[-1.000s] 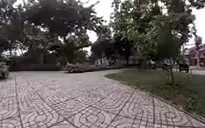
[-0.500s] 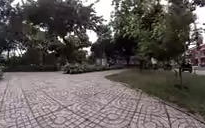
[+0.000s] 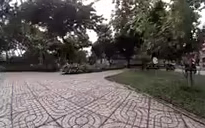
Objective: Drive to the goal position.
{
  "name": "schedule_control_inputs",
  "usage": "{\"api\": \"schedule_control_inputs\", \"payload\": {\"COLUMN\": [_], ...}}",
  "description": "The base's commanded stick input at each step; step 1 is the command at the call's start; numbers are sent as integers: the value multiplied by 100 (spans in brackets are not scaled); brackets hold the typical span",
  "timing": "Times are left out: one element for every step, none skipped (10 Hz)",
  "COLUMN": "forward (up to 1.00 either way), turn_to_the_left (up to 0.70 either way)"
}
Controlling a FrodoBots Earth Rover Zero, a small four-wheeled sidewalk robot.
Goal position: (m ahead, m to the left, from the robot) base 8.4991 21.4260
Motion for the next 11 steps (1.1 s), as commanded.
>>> {"api": "schedule_control_inputs", "payload": {"forward": [70,70,70,70,70,70,70,70,70,70,70], "turn_to_the_left": [0,0,0,9,27,27,27,27,27,27,27]}}
